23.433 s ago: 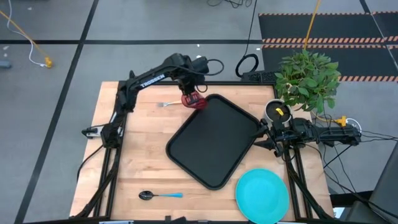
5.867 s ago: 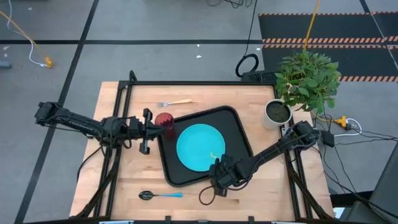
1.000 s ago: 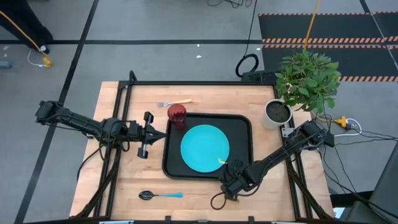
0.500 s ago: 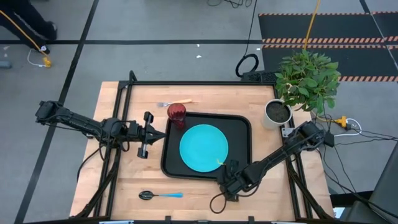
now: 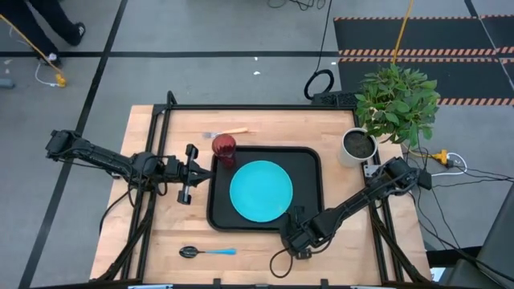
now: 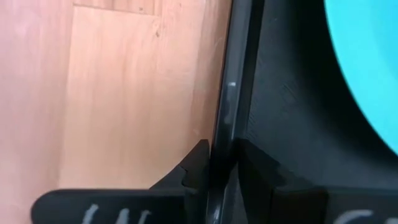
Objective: Pick and place plate/cup/fork/spoon on tray
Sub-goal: Adjust the black serving tray
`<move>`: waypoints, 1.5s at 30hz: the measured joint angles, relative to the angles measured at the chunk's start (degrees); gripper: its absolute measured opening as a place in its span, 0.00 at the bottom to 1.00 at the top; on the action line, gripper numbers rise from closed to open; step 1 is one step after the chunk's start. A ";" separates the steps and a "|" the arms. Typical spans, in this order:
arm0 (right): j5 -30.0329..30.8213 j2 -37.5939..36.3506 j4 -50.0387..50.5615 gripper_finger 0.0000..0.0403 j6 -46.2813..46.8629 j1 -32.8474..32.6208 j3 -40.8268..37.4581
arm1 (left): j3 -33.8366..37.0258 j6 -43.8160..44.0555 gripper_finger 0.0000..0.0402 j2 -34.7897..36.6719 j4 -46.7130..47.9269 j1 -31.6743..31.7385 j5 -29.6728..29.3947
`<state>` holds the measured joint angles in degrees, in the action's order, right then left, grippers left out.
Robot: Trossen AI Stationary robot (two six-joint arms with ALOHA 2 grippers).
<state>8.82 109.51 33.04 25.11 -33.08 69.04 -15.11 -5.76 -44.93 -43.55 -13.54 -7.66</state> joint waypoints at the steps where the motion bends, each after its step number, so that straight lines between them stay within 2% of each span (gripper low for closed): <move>1: 0.02 0.00 0.00 0.12 -0.95 0.00 -0.02 | 0.00 -0.01 0.04 0.00 0.00 0.00 0.00; 7: 0.15 0.00 -0.02 0.12 -1.21 0.00 -0.04 | 0.00 -0.02 0.04 0.01 0.00 0.00 0.00; 28: 0.50 0.00 -5.46 0.12 12.64 -0.02 -0.04 | 0.00 -0.02 0.04 -0.01 0.00 -0.02 0.00; 41: 0.31 0.00 -5.43 0.13 12.59 0.20 -0.04 | 0.00 -0.02 0.04 0.01 0.00 -0.02 0.00; 45: 0.54 -0.49 -5.58 0.16 12.22 0.22 -0.04 | 0.00 -0.02 0.04 0.00 0.00 -0.02 0.02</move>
<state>9.36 109.03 27.46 37.33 -32.86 68.99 -15.11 -5.78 -44.93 -43.55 -13.56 -7.65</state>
